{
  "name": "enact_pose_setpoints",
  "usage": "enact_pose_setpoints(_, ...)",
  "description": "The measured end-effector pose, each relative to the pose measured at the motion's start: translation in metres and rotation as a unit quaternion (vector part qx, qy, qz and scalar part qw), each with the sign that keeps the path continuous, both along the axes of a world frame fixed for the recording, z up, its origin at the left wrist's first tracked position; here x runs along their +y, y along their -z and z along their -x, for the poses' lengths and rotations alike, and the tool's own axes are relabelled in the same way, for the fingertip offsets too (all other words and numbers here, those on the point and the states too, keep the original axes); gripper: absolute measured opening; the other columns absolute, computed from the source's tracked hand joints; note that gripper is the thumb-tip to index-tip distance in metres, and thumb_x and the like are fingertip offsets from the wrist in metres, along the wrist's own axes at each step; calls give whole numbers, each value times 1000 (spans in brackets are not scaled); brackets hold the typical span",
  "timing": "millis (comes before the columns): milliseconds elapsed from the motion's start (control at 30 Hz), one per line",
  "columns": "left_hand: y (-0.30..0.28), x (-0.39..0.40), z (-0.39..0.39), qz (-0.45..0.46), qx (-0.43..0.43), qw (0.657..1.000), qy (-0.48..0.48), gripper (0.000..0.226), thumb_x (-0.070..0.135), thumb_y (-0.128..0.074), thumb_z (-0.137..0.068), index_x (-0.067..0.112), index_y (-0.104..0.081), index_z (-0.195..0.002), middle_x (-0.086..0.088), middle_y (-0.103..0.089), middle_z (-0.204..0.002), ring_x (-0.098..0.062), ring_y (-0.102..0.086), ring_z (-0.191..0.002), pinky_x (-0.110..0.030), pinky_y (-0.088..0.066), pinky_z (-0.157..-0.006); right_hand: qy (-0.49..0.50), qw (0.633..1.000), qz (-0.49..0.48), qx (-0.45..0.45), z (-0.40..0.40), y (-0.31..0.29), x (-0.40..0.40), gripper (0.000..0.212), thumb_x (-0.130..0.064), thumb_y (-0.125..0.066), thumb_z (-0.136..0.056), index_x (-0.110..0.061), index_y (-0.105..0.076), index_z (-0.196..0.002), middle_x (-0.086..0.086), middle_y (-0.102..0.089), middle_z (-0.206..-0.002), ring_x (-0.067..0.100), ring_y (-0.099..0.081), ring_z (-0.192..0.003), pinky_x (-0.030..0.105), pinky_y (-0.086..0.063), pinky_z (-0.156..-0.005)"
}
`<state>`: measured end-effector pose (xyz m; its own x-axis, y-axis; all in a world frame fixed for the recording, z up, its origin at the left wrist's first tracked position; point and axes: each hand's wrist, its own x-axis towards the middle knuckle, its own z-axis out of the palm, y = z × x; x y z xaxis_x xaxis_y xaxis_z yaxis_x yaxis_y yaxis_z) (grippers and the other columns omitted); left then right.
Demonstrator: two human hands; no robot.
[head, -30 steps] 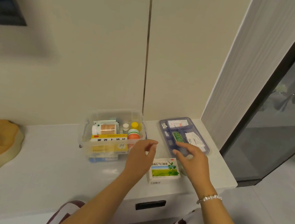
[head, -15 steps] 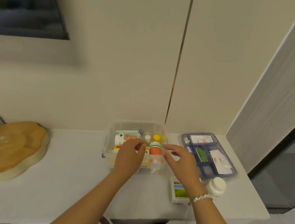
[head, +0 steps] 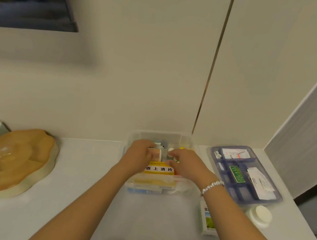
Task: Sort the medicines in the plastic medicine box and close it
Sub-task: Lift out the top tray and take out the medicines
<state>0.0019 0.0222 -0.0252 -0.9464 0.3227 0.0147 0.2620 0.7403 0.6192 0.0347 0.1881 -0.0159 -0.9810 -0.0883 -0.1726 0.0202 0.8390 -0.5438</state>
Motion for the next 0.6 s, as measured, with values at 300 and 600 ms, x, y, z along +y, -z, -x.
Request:
enact_pose_setpoints(300, 11, 3, 24, 150, -91, 984, -6, 37, 26, -39, -95, 20, -50, -129, -10, -40, -128, -30, -47, -113, -40, -45, -96, -71, 972, -172, -140, 32, 20, -10, 26, -31, -42, -94, -11, -52, -81, 18, -54, -121, 33, -42, -116, 34, -38, -82)
enact_pose_setpoints(600, 1, 7, 38, 218, -120, 968, 12, 36, 39, -40, -94, 20, -62, -115, -17, -46, -124, -34, -42, -116, -42, -39, -99, -60, 980, -107, -154, 38, 20, -8, 29, -33, -46, -93, -8, -62, -89, 3, -52, -72, 22, -49, -78, 26, -35, -61)
